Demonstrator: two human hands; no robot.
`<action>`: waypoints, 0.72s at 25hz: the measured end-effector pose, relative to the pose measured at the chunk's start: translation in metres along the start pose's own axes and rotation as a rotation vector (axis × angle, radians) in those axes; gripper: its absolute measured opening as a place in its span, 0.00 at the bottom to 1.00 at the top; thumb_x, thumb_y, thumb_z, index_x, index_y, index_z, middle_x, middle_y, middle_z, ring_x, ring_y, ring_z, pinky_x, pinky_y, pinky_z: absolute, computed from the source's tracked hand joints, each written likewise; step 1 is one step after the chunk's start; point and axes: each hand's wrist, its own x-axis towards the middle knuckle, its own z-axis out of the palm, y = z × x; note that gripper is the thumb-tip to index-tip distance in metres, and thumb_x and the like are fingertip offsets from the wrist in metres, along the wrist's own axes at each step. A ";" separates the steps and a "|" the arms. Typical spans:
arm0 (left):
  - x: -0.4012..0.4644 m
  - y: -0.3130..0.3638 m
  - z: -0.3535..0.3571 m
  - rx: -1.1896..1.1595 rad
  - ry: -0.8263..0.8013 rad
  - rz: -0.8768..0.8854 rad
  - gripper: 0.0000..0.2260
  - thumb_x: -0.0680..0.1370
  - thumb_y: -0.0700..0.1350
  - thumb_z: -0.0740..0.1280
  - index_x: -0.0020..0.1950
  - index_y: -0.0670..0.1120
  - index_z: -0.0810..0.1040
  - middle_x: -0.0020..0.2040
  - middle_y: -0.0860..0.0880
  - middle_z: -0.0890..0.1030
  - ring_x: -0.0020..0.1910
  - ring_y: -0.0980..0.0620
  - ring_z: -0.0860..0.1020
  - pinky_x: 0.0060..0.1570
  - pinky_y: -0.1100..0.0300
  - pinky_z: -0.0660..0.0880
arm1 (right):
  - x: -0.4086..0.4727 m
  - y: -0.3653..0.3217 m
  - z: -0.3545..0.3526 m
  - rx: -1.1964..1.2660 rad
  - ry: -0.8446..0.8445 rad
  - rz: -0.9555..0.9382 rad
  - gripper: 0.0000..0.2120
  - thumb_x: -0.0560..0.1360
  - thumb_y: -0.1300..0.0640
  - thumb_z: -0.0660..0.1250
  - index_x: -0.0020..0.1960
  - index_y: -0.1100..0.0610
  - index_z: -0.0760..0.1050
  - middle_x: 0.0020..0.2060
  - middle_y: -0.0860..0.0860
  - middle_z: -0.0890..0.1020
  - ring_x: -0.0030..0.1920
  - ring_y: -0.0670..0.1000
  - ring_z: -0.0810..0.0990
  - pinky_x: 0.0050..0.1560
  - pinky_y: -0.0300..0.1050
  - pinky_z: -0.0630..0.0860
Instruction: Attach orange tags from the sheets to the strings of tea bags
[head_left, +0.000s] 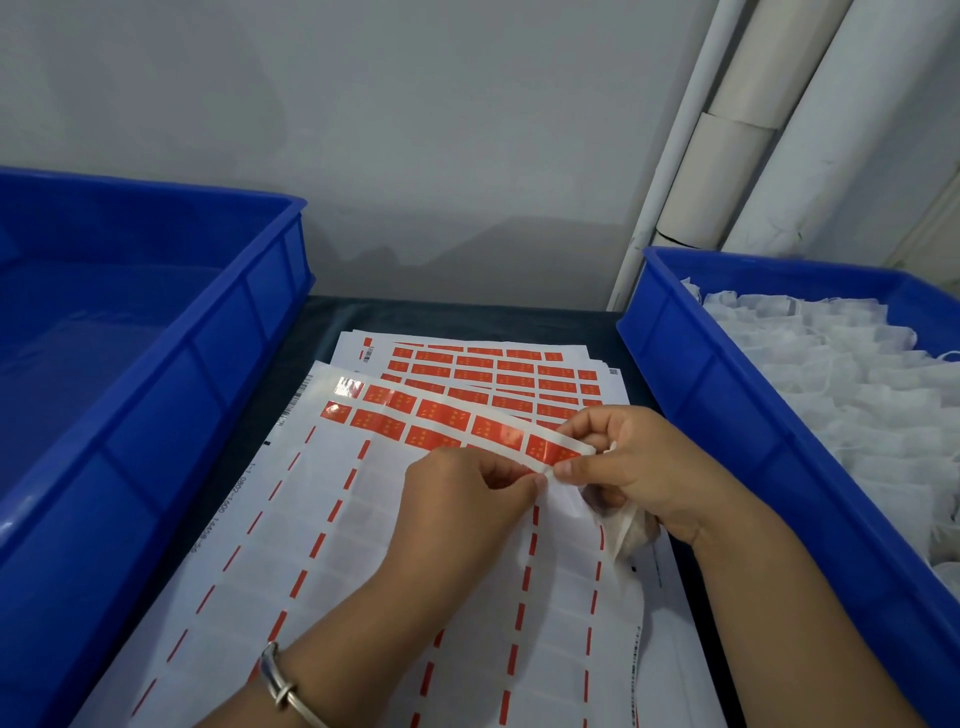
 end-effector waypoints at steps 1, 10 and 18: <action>0.000 0.000 0.001 0.022 0.003 -0.005 0.03 0.72 0.55 0.70 0.40 0.58 0.78 0.31 0.68 0.72 0.30 0.62 0.77 0.30 0.79 0.64 | 0.000 0.000 0.001 0.005 0.005 -0.005 0.09 0.68 0.59 0.75 0.44 0.49 0.79 0.43 0.40 0.83 0.42 0.44 0.84 0.45 0.41 0.82; 0.000 -0.005 0.004 0.113 0.028 0.050 0.07 0.75 0.54 0.66 0.48 0.54 0.82 0.35 0.62 0.74 0.31 0.59 0.76 0.35 0.78 0.64 | -0.003 -0.002 0.008 -0.034 0.048 -0.037 0.08 0.67 0.57 0.76 0.42 0.48 0.79 0.43 0.40 0.82 0.42 0.43 0.83 0.37 0.34 0.79; 0.002 0.001 -0.010 0.036 0.014 -0.031 0.12 0.75 0.52 0.68 0.32 0.58 0.72 0.33 0.66 0.73 0.32 0.61 0.76 0.27 0.79 0.65 | 0.002 0.004 -0.001 0.021 0.084 0.030 0.09 0.68 0.60 0.75 0.43 0.48 0.79 0.38 0.37 0.83 0.40 0.44 0.84 0.43 0.44 0.82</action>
